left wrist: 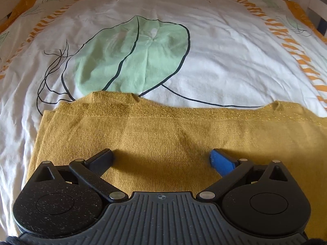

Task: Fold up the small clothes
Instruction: 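Move the right gripper to the sweater side edge and grasp it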

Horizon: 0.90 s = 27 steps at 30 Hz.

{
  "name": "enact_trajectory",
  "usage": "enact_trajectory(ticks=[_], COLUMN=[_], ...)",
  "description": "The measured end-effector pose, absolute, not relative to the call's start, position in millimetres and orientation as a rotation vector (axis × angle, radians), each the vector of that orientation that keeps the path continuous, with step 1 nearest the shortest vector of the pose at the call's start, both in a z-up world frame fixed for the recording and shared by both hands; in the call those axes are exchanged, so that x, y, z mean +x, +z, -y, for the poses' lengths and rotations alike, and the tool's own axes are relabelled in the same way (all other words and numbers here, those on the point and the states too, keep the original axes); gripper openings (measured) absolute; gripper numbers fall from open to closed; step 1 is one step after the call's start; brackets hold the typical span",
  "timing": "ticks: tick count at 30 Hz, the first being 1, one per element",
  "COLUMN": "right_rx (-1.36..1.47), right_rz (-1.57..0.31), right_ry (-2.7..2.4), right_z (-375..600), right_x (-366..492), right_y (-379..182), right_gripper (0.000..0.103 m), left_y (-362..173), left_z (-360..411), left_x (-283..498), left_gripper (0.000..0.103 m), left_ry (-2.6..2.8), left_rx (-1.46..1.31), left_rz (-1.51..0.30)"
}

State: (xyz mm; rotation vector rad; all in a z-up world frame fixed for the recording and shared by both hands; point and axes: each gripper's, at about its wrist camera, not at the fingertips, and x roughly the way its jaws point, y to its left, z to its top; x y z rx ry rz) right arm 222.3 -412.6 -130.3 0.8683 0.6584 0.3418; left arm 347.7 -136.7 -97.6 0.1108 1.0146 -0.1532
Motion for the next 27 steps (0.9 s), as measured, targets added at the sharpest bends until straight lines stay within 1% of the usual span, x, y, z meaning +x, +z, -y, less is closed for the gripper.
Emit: enact_trajectory(ticks=[12, 20, 21, 23, 25, 26, 27], right_rx=[0.873, 0.835, 0.835, 0.829, 0.828, 0.833, 0.831], right_rz=[-0.667, -0.661, -0.669, -0.695, -0.734, -0.759, -0.782], right_ry=[0.365, 0.343, 0.332, 0.297, 0.252, 0.225, 0.194], right_z=[411, 403, 403, 402, 404, 406, 407], right_x=[217, 213, 214, 215, 217, 218, 219], right_y=[-130, -128, -127, -125, -123, -123, -122], right_gripper=[0.103, 0.101, 0.098, 0.086, 0.056, 0.048, 0.032], left_y=[-89, -67, -66, -65, -66, -68, -70], left_z=[72, 15, 9, -4, -14, -19, -24], left_x=[278, 271, 273, 276, 281, 284, 286], left_gripper=[0.101, 0.101, 0.101, 0.101, 0.101, 0.101, 0.101], left_ry=[-0.262, -0.226, -0.224, -0.221, -0.21, -0.206, -0.207], left_rx=[0.078, 0.061, 0.059, 0.051, 0.041, 0.029, 0.013], left_rz=[-1.043, -0.942, -0.936, -0.925, -0.918, -0.918, -0.92])
